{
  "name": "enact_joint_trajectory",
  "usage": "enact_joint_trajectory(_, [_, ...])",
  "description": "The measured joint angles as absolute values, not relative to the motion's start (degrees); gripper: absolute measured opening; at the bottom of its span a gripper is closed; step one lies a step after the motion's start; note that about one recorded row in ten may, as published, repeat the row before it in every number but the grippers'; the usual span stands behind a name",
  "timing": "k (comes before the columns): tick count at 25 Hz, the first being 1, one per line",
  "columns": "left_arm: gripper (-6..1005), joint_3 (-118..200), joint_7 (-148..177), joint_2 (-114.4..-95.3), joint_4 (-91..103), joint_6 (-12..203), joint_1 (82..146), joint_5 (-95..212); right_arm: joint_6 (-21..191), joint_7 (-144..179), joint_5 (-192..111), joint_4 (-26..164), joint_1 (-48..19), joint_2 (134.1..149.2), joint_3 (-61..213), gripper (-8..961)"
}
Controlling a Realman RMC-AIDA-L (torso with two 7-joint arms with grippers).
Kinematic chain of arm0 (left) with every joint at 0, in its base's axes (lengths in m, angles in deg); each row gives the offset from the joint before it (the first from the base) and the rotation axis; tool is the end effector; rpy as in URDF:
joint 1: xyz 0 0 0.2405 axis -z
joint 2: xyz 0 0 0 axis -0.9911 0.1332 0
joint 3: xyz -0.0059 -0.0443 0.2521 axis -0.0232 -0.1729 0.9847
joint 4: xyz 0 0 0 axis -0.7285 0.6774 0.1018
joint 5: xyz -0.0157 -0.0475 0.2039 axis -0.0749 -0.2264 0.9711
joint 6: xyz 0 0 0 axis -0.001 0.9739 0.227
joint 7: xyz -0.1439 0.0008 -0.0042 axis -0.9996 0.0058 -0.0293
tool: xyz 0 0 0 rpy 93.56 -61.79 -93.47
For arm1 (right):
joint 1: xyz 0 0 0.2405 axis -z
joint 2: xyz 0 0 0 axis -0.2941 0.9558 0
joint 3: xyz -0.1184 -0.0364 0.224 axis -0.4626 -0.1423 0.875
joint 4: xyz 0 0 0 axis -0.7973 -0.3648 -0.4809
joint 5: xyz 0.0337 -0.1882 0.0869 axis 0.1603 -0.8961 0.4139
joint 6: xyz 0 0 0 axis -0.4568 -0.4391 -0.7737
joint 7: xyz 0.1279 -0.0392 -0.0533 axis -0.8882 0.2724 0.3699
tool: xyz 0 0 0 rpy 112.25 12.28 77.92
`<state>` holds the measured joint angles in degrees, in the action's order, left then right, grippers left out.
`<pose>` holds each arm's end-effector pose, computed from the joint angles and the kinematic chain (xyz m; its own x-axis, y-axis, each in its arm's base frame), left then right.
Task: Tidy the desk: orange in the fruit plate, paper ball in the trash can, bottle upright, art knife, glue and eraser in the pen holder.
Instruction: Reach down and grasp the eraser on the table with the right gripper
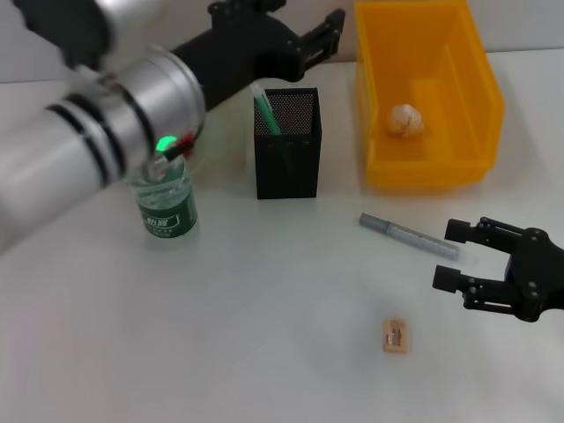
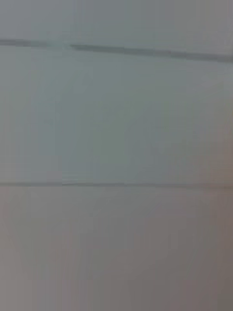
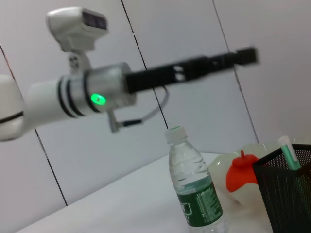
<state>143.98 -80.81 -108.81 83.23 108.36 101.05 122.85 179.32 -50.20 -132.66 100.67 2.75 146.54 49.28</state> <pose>-0.0881 0.3544 -0.0443 0.7473 0.0753 0.6603 0.4844 -0.7418 -0.4637 0.3190 0.2376 0.0285 0.6426 -0.3319 -0.6906 -0.5542 -0.8237 -0.1199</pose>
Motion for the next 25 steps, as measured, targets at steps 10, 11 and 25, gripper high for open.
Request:
enact_joint_trajectory(10, [824, 117.23, -43.92, -108.04, 52.62, 177.14, 99.97, 97.50, 180.65, -50.64, -132.18, 103.03, 2.74, 146.54, 49.69, 831])
enact_joint_trajectory(11, [844, 115.74, -40.89, -107.98, 49.89, 180.23, 99.92, 98.85, 180.69, -50.80, -132.16, 103.38, 2.74, 146.54, 49.72, 831])
enact_joint_trajectory(25, [844, 108.91, -25.54, -106.00, 25.31, 184.23, 96.10, 116.16, 187.10, -76.86, -137.75, 135.29, 0.98, 146.87, 45.40, 830])
